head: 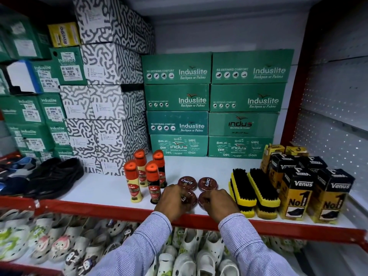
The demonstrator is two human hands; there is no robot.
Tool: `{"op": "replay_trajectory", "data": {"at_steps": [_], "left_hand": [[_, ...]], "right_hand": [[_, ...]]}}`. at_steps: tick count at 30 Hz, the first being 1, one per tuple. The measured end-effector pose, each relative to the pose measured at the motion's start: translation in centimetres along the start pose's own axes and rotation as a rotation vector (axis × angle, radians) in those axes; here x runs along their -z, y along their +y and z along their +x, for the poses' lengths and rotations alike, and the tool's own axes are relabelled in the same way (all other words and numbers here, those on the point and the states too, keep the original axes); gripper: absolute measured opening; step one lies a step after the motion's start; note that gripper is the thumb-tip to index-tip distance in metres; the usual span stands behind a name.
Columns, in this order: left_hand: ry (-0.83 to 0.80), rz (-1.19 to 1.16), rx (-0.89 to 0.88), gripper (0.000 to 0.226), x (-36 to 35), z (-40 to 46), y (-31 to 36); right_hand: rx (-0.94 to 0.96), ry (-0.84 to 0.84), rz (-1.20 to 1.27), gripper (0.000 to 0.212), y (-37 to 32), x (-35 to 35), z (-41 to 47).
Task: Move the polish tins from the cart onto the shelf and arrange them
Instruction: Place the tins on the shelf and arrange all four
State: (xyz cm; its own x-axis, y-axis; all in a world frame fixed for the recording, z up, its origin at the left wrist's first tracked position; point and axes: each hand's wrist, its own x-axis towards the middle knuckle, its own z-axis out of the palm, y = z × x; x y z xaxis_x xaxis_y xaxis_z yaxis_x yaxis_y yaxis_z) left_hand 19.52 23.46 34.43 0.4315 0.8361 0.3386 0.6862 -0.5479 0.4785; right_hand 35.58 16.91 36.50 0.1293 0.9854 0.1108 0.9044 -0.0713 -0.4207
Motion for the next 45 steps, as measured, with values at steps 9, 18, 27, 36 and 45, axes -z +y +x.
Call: {"op": "replay_trajectory", "data": {"at_steps": [9,18,27,36,45], "left_hand": [[0.035,0.111,-0.08,0.041,0.5,-0.2,1.8],[-0.09,0.309,-0.421,0.071,-3.6,0.1,10.2],[-0.153,0.262,-0.43,0.057,-7.0,1.4,12.9],[-0.078,0.245,-0.388,0.054,-6.6,1.1,13.7],[0.041,0.342,-0.46,0.067,-5.8,1.0,16.4]], "right_hand": [[0.106,0.194,0.024,0.049,0.8,1.4,-1.0],[0.054,0.392,-0.11,0.064,7.6,5.8,-4.2],[0.018,0.214,-0.227,0.068,10.9,5.2,-5.4],[0.071,0.252,-0.193,0.064,11.4,5.4,-4.9],[0.22,0.639,-0.088,0.057,11.9,9.7,-7.7]]}}
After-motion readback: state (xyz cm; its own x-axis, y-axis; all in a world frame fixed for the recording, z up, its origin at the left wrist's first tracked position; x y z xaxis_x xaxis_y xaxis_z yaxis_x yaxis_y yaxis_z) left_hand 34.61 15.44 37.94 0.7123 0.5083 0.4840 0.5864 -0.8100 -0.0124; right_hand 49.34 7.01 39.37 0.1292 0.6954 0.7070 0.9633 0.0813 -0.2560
